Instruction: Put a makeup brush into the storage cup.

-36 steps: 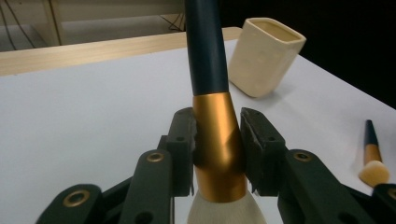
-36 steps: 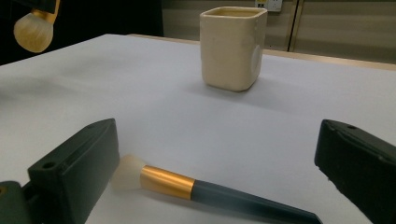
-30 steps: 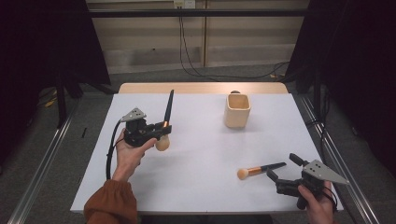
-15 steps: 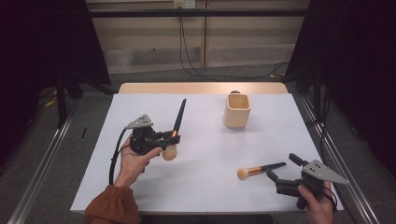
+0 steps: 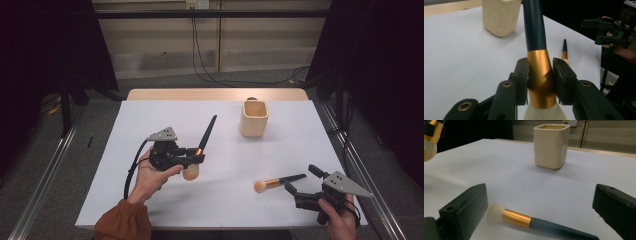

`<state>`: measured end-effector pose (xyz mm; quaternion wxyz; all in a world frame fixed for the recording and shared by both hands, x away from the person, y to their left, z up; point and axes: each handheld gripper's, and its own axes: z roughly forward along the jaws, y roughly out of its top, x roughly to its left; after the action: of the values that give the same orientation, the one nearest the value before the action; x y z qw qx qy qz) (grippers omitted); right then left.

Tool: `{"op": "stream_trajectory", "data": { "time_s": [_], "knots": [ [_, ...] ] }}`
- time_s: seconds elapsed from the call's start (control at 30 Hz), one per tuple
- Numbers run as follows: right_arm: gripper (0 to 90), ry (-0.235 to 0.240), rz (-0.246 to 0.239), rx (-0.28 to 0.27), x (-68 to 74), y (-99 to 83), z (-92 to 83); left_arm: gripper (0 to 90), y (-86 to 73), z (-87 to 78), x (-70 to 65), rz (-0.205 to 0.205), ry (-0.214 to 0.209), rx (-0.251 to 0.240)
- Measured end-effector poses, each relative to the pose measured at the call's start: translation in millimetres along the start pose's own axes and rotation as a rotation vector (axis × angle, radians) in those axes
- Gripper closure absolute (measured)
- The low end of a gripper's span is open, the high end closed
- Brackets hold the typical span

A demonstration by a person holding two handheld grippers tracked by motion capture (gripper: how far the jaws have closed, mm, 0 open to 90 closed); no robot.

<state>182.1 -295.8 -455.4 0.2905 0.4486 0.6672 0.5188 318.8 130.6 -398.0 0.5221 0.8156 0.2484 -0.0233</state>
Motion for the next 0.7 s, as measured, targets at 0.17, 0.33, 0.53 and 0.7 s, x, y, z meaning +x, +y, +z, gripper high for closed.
{"op": "stream_trajectory", "data": {
  "time_s": [0.17,0.33,0.53,0.7],
  "knots": [
    [0.0,0.003,-0.001,0.000,0.7,0.1,0.2,66.7,3.7,6.2,-7.3,0.021,-0.032,0.037],
    [0.0,0.006,-0.003,0.003,0.7,0.0,0.7,66.7,9.5,11.3,-14.5,0.046,-0.059,0.078],
    [0.0,0.009,-0.007,0.004,1.2,0.0,0.7,66.7,13.2,17.6,-20.3,0.098,-0.081,0.117],
    [0.0,0.012,-0.007,0.004,1.7,0.1,1.0,66.7,16.5,22.9,-24.4,0.117,-0.101,0.165]
  ]
}}
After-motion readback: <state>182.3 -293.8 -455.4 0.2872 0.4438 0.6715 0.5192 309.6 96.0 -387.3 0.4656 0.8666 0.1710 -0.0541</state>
